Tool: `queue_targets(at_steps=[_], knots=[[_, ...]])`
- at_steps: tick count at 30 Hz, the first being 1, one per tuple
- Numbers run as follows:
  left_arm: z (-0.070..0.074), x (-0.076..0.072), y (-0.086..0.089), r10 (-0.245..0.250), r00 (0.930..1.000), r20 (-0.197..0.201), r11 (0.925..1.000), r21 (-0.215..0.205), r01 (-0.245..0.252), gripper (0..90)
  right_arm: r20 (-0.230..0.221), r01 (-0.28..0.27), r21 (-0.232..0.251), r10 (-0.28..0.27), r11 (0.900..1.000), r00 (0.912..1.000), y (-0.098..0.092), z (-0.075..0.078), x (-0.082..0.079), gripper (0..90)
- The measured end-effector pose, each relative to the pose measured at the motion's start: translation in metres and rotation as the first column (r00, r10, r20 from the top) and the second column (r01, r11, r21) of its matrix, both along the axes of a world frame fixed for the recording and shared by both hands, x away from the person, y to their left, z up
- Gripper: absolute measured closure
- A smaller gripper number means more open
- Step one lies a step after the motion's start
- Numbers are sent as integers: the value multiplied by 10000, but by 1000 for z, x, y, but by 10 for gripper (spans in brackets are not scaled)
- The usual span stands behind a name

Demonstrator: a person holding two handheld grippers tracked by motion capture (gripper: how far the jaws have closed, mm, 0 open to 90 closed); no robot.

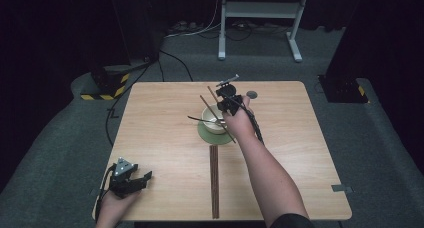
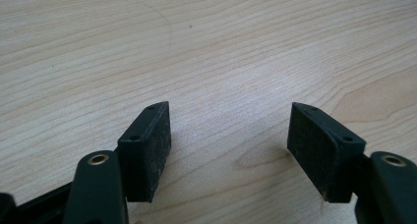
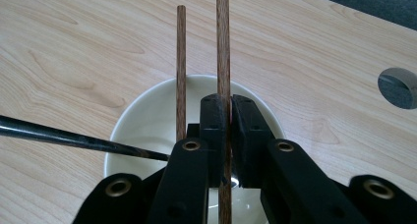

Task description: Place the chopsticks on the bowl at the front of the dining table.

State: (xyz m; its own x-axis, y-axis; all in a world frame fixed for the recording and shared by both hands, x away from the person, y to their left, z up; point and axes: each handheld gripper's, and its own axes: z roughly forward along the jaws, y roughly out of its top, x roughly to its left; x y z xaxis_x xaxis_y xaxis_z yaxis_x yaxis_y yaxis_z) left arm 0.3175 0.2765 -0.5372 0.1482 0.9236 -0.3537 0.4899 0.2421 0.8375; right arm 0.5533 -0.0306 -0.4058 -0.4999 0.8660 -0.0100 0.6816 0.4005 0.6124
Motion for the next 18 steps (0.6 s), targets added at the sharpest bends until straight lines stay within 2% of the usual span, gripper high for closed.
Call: queue_targets(at_steps=[8,12,18], knots=[[0,0,0,-20,10000,-9,10000,19,20,332,-437,-61,-28,60,10000,9990,9,-5,7,838],[0,0,1,-50,10000,-26,10000,22,50,332,-737,-98,-217,81,9997,9972,14,-14,9,837],[0,0,0,-30,10000,-9,10000,26,30,332,-829,-202,-287,178,9994,9964,16,-18,11,836]])
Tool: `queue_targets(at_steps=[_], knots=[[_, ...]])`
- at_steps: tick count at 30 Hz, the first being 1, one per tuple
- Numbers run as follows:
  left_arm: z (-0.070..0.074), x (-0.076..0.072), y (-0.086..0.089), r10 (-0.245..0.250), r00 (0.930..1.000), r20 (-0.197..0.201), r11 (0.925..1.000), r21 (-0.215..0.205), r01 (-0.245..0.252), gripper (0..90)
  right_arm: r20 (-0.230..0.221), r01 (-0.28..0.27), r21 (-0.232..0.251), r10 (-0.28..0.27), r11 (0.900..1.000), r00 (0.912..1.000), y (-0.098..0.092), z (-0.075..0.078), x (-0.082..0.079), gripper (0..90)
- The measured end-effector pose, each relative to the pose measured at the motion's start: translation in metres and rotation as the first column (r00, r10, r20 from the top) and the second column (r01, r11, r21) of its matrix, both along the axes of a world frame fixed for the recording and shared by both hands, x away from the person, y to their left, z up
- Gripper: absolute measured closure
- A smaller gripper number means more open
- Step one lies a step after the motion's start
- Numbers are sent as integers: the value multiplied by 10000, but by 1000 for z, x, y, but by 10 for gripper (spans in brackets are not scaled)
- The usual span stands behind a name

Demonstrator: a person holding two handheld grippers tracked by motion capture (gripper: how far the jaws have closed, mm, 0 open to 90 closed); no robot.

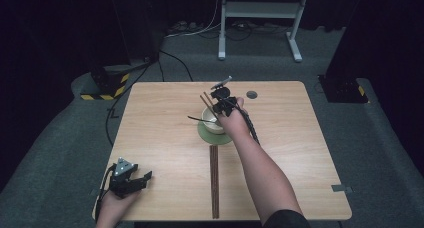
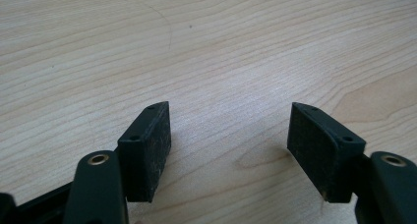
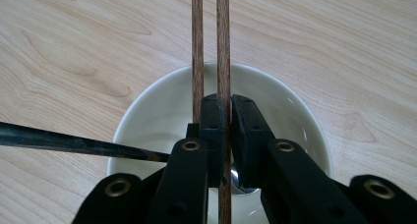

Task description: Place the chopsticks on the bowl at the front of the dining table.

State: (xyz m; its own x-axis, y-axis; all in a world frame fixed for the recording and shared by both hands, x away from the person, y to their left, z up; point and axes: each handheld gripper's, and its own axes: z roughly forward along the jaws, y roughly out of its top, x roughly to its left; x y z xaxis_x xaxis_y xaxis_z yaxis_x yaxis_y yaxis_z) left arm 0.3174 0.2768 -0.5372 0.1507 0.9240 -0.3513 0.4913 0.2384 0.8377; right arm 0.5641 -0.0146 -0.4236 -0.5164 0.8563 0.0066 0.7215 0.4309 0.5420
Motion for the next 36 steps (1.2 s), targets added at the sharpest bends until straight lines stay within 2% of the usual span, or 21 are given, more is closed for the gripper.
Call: queue_targets(at_steps=[3,17,23,26,31,32,35,36], knots=[[0,0,0,5,10000,-1,10000,-5,-5,332,-138,-35,-13,35,10000,9999,2,-2,2,836],[0,0,1,-105,9999,-31,9999,132,105,332,-134,-6,-85,5,10000,9999,6,-6,2,832],[0,0,0,-32,10000,-13,10000,20,32,331,-5,5,-22,-5,10000,10000,3,-4,-1,789],[0,0,0,-79,10000,16,9999,85,79,331,88,7,188,-8,9998,10000,-2,0,-5,770],[0,0,0,-29,10000,-26,9999,100,29,332,289,-41,569,24,9984,9996,-9,1,-16,627],[0,0,1,-149,9999,-45,9996,255,150,332,312,-66,658,46,9978,9995,-10,0,-17,616],[0,0,0,-74,10000,35,9999,124,74,332,376,-157,533,137,9985,9992,-11,-5,-24,618],[0,0,2,-168,9998,-82,9994,294,170,332,395,-177,495,158,9986,9991,-12,-6,-25,624]])
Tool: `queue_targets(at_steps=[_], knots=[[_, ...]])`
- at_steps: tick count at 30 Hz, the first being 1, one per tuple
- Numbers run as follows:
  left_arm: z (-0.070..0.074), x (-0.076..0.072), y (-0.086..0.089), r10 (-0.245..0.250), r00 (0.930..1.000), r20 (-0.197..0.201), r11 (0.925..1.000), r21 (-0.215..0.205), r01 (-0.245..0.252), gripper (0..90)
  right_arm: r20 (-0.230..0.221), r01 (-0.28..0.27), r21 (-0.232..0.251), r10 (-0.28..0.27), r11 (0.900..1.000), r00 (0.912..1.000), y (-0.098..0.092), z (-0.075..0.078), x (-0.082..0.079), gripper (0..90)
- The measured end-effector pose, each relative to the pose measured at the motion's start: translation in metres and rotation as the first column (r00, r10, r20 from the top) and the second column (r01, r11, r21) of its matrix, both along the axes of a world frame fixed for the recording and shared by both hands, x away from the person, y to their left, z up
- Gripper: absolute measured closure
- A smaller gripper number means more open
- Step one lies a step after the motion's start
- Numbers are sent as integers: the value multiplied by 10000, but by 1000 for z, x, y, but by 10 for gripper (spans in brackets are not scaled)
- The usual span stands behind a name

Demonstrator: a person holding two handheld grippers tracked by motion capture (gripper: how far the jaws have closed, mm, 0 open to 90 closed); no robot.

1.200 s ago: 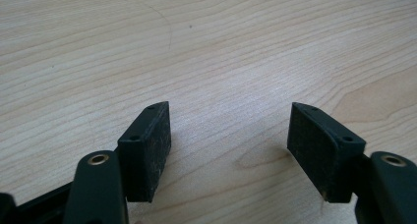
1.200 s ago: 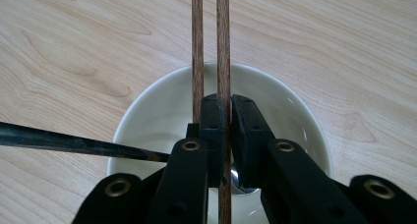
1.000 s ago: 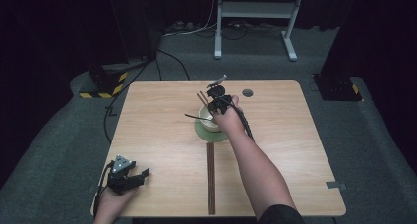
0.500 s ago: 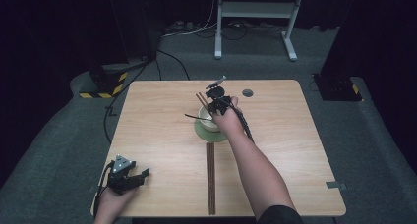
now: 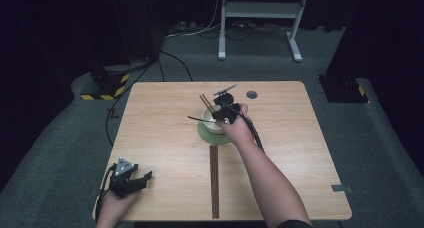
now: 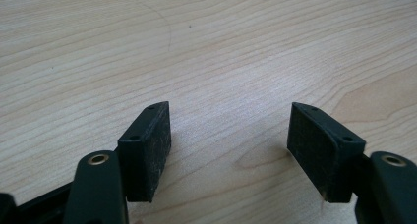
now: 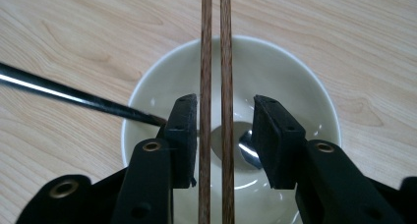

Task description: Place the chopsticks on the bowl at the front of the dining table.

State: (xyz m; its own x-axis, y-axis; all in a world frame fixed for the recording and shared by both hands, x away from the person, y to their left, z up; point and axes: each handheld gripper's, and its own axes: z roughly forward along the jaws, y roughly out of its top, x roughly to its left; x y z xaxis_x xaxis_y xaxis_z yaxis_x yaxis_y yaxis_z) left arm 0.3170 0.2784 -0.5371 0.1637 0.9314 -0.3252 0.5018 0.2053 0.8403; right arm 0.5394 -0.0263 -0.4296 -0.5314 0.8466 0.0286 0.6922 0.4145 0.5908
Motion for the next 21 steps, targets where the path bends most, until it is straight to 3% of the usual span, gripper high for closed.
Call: queue_targets(at_steps=[13,21], knots=[[0,0,0,1,10000,-8,10000,-29,-1,332,91,-86,-569,91,9983,9999,-1,-12,-11,766],[0,0,-1,24,10000,-6,10000,-15,-24,332,143,205,-544,-197,9983,9997,0,-12,-21,773]])
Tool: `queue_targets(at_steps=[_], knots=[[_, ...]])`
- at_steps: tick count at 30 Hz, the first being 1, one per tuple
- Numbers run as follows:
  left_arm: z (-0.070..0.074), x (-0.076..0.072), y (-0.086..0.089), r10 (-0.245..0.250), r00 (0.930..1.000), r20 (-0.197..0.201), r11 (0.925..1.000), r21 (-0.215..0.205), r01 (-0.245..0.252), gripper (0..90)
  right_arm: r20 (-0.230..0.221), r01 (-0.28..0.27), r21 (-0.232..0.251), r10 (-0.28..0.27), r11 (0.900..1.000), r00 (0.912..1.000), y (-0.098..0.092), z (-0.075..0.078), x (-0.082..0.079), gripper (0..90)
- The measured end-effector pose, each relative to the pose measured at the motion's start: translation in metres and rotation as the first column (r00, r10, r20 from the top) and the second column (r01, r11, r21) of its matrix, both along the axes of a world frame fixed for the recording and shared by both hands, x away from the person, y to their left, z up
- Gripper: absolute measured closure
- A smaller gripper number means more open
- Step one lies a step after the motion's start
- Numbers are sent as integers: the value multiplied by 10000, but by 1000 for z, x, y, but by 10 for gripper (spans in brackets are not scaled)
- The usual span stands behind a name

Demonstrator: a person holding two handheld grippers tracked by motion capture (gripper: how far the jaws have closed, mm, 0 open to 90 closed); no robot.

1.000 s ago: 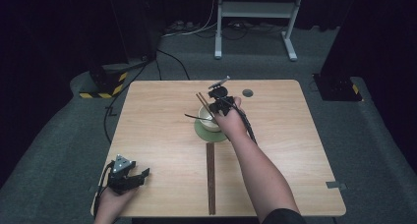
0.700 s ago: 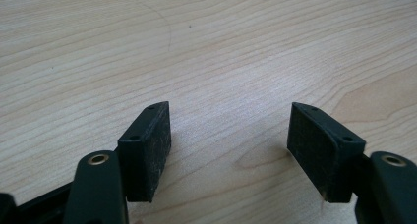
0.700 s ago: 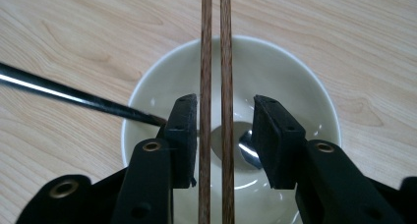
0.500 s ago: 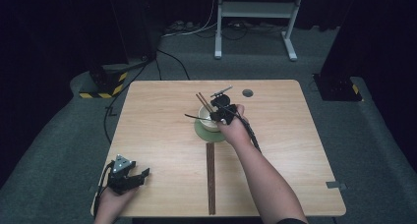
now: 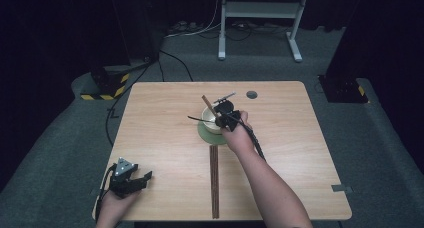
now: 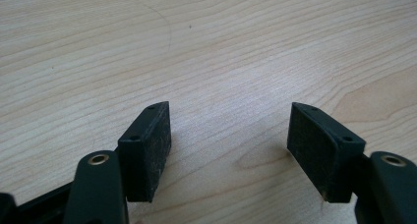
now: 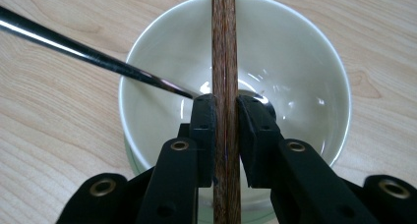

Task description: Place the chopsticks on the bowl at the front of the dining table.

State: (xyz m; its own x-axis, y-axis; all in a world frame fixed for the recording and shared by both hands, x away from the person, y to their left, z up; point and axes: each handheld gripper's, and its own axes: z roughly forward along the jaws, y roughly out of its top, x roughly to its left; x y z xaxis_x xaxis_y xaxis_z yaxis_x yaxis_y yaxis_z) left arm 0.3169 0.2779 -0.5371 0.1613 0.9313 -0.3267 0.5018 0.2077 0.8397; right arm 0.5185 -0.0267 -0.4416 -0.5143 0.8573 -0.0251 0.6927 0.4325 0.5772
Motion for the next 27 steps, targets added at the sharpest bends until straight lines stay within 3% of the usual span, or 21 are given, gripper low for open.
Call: queue_targets(at_steps=[8,11,16,18,23,27], knots=[[0,0,0,-9,10000,2,10000,60,9,333,-23,399,34,-398,9992,9992,0,0,-5,773],[0,0,0,-9,10000,2,10000,57,9,332,158,535,-202,-532,9984,9985,1,-1,-2,772],[0,0,0,-9,10000,-7,10000,51,9,333,-139,646,92,-645,9979,9978,4,-3,3,768],[0,0,0,-9,10000,-2,10000,51,9,333,-254,492,37,-491,9988,9985,5,-3,1,717],[-1,0,-2,28,10000,54,9999,99,-28,333,271,285,95,-287,9995,9992,4,5,-9,643],[-1,-1,-3,10,10000,93,9995,320,-13,334,699,206,707,-256,9973,9972,-8,17,-22,644]])
